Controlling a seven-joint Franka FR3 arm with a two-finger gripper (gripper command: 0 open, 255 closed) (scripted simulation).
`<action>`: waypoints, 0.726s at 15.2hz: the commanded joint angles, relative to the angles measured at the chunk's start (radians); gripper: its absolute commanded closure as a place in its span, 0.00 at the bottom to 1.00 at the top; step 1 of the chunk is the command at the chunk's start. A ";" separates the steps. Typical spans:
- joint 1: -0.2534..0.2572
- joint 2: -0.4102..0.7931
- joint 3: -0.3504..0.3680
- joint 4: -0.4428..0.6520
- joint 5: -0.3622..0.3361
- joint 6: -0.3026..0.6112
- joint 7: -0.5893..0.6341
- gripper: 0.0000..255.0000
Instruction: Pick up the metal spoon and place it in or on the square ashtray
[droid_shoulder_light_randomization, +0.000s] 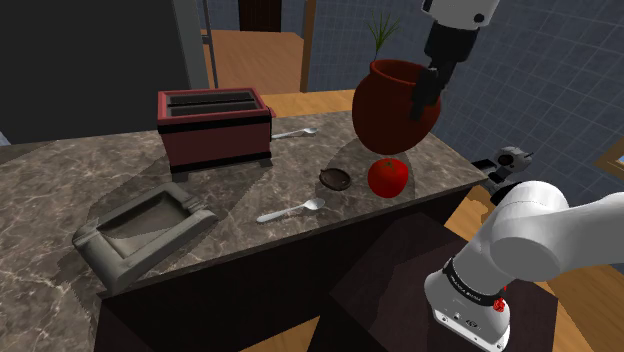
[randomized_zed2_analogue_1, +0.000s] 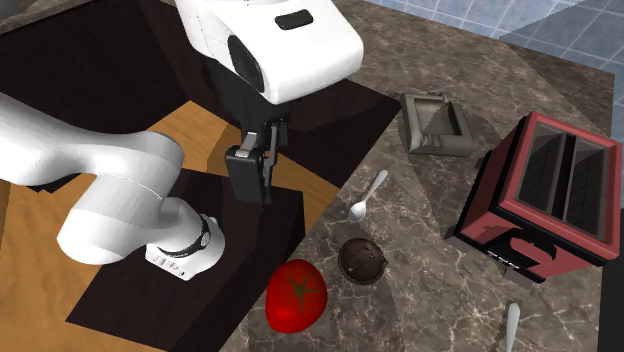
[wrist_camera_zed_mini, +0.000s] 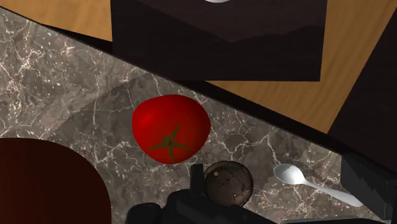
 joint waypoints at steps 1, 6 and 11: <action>0.000 0.000 0.000 0.000 0.000 0.000 0.000 0.00; 0.053 0.055 -0.030 -0.113 0.022 0.198 -0.116 0.00; 0.111 0.148 -0.056 -0.191 0.053 0.395 -0.237 0.00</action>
